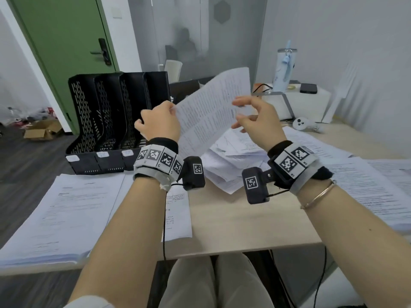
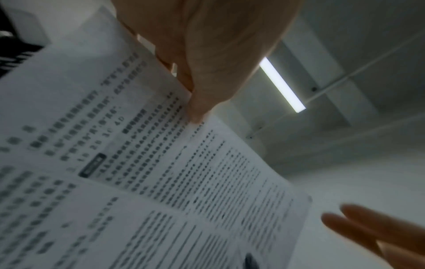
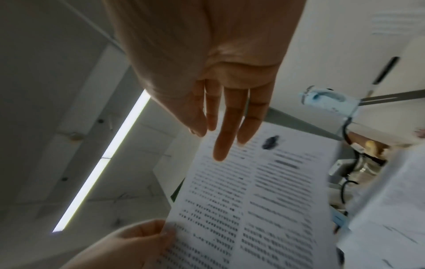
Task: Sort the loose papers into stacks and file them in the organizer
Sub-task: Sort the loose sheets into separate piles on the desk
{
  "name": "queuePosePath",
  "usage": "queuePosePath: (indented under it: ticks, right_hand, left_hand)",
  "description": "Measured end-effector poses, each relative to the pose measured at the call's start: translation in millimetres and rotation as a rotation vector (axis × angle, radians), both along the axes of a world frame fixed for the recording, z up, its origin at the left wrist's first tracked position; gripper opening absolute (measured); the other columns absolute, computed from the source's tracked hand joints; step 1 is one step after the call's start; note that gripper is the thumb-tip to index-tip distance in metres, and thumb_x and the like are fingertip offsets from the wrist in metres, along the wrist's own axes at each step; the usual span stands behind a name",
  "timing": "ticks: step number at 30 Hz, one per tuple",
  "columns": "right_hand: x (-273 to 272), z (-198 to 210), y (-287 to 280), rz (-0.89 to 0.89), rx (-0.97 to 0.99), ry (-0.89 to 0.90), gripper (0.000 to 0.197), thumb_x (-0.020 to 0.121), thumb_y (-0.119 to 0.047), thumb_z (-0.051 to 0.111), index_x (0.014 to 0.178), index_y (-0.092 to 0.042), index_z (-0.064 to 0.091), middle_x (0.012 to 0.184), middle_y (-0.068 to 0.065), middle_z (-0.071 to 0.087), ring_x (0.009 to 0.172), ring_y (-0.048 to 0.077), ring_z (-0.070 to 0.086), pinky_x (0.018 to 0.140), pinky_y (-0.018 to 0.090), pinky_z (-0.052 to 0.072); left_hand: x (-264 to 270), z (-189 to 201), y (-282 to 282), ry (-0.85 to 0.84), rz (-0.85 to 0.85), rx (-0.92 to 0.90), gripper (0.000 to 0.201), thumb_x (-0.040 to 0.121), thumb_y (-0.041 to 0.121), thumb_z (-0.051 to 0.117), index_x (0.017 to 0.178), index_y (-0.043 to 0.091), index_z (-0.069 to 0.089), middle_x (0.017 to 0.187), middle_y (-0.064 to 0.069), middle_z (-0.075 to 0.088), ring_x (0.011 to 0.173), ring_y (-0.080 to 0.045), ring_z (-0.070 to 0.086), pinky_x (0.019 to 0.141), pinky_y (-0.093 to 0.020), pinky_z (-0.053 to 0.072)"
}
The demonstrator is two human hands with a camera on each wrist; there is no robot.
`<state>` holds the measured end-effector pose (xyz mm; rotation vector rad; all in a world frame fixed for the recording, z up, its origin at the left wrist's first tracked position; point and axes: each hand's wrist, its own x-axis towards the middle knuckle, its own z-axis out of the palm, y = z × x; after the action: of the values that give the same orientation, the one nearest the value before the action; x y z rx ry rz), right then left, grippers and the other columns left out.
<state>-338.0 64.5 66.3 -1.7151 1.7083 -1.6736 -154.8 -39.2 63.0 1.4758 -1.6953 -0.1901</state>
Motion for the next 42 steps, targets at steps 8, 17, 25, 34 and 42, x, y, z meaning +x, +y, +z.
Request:
queuePosePath:
  ticks: [8, 17, 25, 34, 42]
  right_hand:
    - [4, 27, -12, -0.122, 0.248, 0.358, 0.050, 0.088, -0.023, 0.064, 0.134, -0.015, 0.048, 0.140, 0.008, 0.047, 0.106, 0.018, 0.063, 0.094, 0.036, 0.050]
    - [-29, 2, -5, -0.285, 0.221, 0.099, 0.019, 0.095, -0.026, 0.053, 0.090, -0.012, 0.065, 0.092, 0.001, 0.065, 0.040, 0.008, 0.060, 0.059, 0.029, 0.053]
    - [-53, -21, -2, -0.341, 0.205, -0.282, 0.019, 0.097, -0.023, 0.048, 0.081, -0.015, 0.054, 0.085, 0.004, 0.062, 0.036, 0.006, 0.058, 0.031, 0.016, 0.030]
    - [-54, -34, 0, -0.251, 0.273, -0.375, 0.021, 0.099, -0.025, 0.043, 0.106, -0.012, 0.058, 0.113, 0.013, 0.064, 0.039, 0.010, 0.062, 0.032, 0.018, 0.040]
    - [-81, -46, 30, -0.323, 0.331, -0.328, 0.008, 0.092, -0.018, 0.053, 0.089, -0.017, 0.060, 0.101, 0.006, 0.068, 0.045, 0.011, 0.062, 0.040, 0.018, 0.034]
  left_hand:
    - [-10, 21, 13, -0.184, -0.064, -0.329, 0.026, 0.095, 0.022, 0.046, 0.096, 0.034, 0.069, 0.123, 0.008, 0.056, 0.140, -0.029, 0.020, 0.106, -0.065, -0.012]
    - [-20, 5, 17, 0.095, -0.078, -0.332, 0.086, 0.075, -0.012, 0.041, 0.151, 0.017, 0.011, 0.155, -0.026, -0.005, 0.143, -0.043, -0.008, 0.115, -0.054, 0.000]
    - [-29, -47, 19, 0.336, -0.475, -0.001, 0.069, 0.088, -0.006, 0.049, 0.147, 0.018, 0.022, 0.153, -0.015, 0.014, 0.142, -0.032, 0.017, 0.117, -0.037, 0.012]
    - [-24, -65, 16, 0.305, -0.638, 0.208, 0.043, 0.090, -0.008, 0.041, 0.127, 0.013, 0.051, 0.134, -0.002, 0.051, 0.121, -0.018, 0.051, 0.100, -0.033, 0.047]
    - [-42, -63, 16, 0.287, -0.514, 0.126, 0.049, 0.086, -0.011, 0.034, 0.126, 0.008, 0.055, 0.131, -0.007, 0.055, 0.121, -0.018, 0.050, 0.096, -0.019, 0.040]
